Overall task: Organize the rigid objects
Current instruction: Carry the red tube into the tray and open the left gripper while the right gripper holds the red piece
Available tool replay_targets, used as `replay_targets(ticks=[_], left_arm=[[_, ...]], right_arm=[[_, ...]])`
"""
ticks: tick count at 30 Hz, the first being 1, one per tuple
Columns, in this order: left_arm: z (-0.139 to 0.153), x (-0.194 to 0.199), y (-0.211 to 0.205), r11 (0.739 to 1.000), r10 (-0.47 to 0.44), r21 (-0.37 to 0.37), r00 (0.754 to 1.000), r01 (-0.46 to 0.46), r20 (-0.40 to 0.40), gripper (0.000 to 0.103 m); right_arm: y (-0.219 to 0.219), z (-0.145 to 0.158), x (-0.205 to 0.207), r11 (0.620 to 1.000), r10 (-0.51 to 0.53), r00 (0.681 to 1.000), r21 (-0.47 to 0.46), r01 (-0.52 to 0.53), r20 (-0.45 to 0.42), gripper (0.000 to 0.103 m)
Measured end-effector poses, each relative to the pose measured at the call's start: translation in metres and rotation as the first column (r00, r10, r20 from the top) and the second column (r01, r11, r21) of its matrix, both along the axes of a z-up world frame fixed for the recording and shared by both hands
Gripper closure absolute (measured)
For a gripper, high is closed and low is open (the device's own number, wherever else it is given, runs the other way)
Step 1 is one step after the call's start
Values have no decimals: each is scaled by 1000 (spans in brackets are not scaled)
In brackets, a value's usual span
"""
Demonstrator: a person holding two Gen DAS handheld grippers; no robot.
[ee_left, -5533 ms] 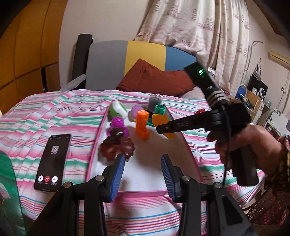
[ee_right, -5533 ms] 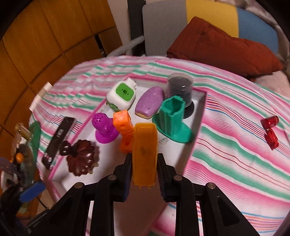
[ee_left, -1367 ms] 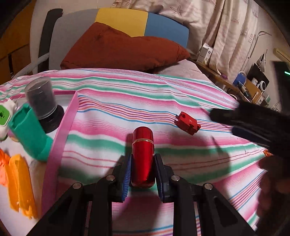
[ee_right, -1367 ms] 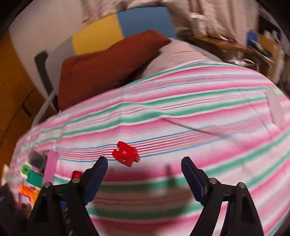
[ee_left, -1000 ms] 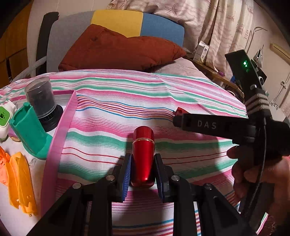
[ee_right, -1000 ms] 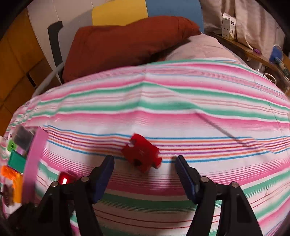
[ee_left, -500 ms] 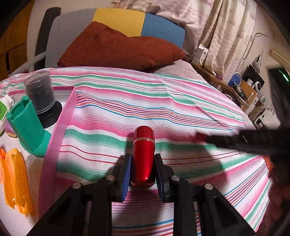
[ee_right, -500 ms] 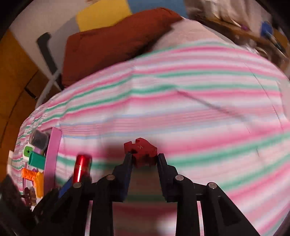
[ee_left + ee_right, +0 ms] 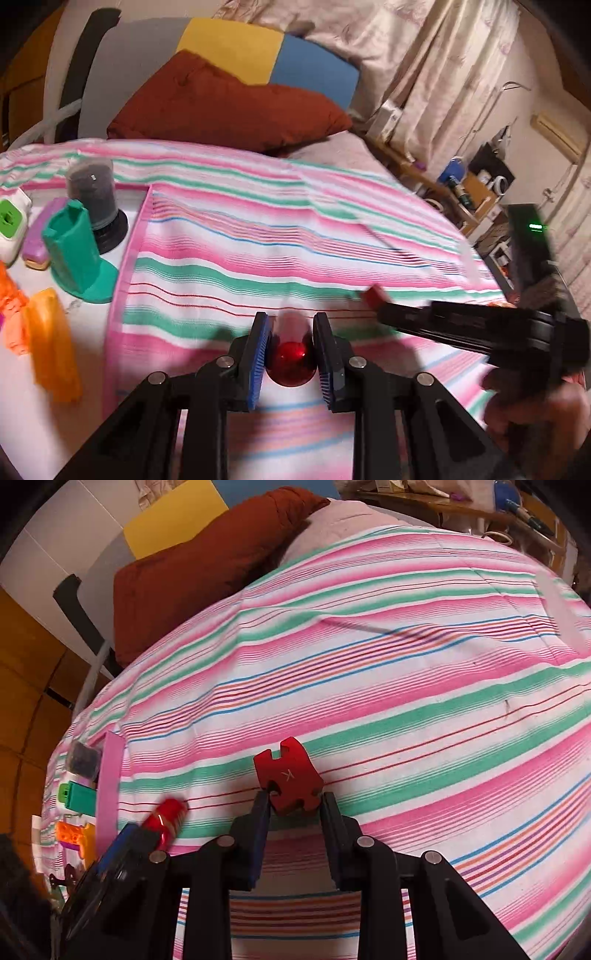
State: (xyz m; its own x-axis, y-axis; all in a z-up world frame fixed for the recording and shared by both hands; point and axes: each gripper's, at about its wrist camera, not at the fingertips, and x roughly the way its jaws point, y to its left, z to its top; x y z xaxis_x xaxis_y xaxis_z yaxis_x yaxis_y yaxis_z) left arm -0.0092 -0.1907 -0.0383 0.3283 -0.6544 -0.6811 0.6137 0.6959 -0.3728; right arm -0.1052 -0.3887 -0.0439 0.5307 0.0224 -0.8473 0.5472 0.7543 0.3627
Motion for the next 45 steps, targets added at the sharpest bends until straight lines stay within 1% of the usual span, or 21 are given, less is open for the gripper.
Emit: replay_targets(ticks=[3, 5, 12, 18, 21, 23, 25, 27, 32, 35, 41, 42, 43, 45], left_arm=[[12, -13, 12, 999, -27, -26, 1000, 27, 12, 79], [15, -19, 23, 999, -28, -36, 1000, 28, 4, 79], [25, -26, 64, 997, 8, -82, 999, -11, -41, 79], [50, -20, 105, 987, 70, -146, 997, -71, -11, 79], [57, -13, 125, 983, 115, -149, 993, -111, 20, 79], [58, -8, 138, 983, 145, -122, 988, -139, 42, 79], [52, -2, 145, 983, 156, -102, 988, -152, 24, 79], [44, 2, 157, 979, 188, -87, 982, -187, 8, 79], [24, 16, 166, 971, 239, -6, 971, -240, -23, 79], [19, 21, 170, 962, 269, 39, 963, -269, -17, 79], [23, 22, 173, 958, 279, 52, 960, -280, 26, 79], [25, 22, 174, 958, 279, 54, 960, -281, 35, 78], [27, 23, 174, 958, 281, 51, 959, -282, 39, 75], [35, 22, 178, 959, 280, 27, 959, -282, 53, 73]], right_arm=[[4, 0, 3, 1000, 8, 1000, 6, -8, 3, 75], [4, -1, 3, 1000, 6, 1000, 4, -6, -4, 75], [2, -3, 5, 1000, 0, 1000, -3, 0, -11, 75], [6, -4, 9, 1000, 21, 1000, -16, -21, -17, 75], [8, -4, 9, 999, 26, 999, -26, -27, -22, 75], [8, -4, 9, 999, 29, 999, -26, -29, -24, 75], [8, -4, 9, 999, 30, 999, -32, -31, -25, 75], [8, -3, 8, 999, 33, 999, -36, -34, -23, 75], [11, -4, 10, 998, 38, 999, -42, -40, -30, 75], [11, -4, 10, 998, 40, 999, -46, -42, -32, 75], [10, -5, 11, 998, 37, 999, -43, -38, -31, 75], [10, -5, 11, 998, 38, 999, -42, -39, -31, 75], [10, -5, 11, 998, 39, 999, -43, -40, -31, 75], [11, -5, 11, 998, 42, 999, -44, -44, -30, 75]])
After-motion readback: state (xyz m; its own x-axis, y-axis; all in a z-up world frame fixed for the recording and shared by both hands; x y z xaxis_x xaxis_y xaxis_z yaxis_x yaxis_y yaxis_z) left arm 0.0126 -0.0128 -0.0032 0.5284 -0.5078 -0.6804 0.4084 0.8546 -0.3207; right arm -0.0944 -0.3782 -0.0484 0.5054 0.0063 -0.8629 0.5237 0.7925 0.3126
